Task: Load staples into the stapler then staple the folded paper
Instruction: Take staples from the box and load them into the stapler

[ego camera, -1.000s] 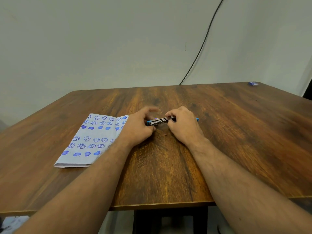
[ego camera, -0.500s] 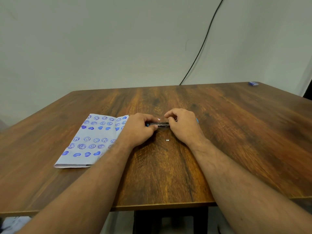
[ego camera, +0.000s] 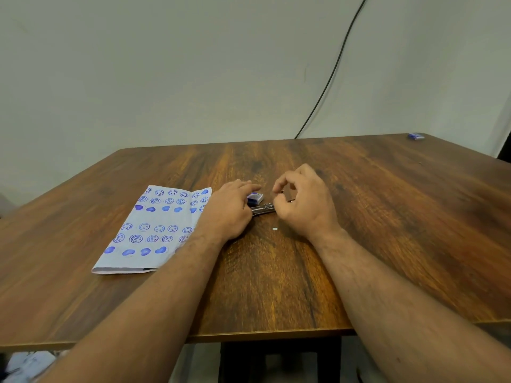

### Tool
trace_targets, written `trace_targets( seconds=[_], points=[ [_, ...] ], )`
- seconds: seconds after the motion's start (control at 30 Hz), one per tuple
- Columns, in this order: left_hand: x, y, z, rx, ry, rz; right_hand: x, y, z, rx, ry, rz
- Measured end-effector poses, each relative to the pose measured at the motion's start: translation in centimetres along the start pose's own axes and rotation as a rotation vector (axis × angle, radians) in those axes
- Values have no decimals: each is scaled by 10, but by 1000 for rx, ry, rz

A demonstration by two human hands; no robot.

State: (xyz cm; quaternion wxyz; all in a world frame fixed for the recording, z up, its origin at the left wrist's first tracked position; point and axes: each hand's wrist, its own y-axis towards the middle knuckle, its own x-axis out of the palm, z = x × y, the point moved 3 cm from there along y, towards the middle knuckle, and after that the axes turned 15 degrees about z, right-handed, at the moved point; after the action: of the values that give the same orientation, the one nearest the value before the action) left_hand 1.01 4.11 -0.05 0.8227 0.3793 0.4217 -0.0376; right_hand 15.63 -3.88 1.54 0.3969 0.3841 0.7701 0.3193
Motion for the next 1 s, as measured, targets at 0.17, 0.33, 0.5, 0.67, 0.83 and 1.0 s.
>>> trace_targets(
  seconds=[0.17,0.33,0.5,0.67,0.83,1.0],
  points=[
    [6,1,-5,-96,5,-39,-2,-6,-7,-85,-113,-150],
    [7,3,-6,-116,36,-12,-4,-6,0,-87,-110,-327],
    [10,6,-10,-160,-21,-13,-6,-7,0,-123,-74,-454],
    [9,4,-9,-201,-21,35,-2,-7,5,-77,-67,-449],
    [5,3,-7,-227,-47,57,0,-7,6,-23,-71,-443],
    [-9,-1,1,-223,-97,169,-5,-3,16,123,58,-270]
  ],
)
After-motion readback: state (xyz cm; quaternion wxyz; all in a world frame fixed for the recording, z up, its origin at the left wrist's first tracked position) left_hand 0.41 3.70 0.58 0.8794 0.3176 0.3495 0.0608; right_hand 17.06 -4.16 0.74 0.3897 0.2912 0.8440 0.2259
